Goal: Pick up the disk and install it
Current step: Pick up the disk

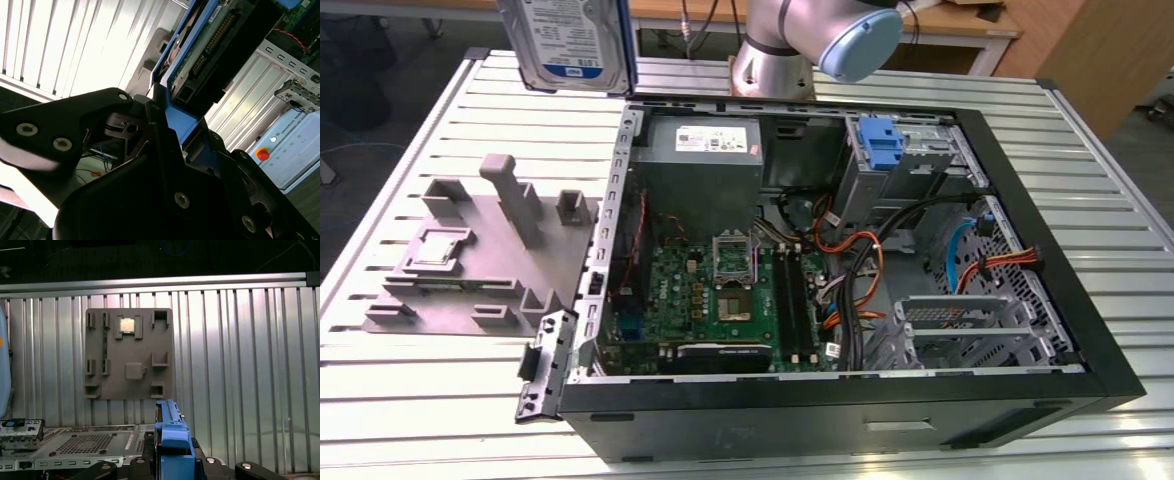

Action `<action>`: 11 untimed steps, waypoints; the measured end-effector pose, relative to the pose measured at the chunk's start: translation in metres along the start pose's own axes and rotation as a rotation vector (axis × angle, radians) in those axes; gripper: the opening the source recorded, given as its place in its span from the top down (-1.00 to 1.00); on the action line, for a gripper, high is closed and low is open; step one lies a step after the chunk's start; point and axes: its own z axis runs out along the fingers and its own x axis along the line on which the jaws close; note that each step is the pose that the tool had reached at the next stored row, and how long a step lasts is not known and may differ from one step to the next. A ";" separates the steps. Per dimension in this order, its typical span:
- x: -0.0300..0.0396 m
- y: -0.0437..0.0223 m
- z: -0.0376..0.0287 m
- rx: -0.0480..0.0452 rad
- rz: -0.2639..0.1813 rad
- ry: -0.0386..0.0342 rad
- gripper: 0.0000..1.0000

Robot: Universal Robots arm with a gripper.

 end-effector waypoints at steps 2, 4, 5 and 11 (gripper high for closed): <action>0.0000 -0.0004 0.0000 0.0000 0.000 0.0000 0.27; -0.0001 -0.0008 0.0000 0.0000 0.000 0.0000 0.27; -0.0001 -0.0010 0.0000 0.0000 0.000 0.0000 0.27; -0.0001 -0.0024 0.0000 0.0000 0.000 0.0000 0.27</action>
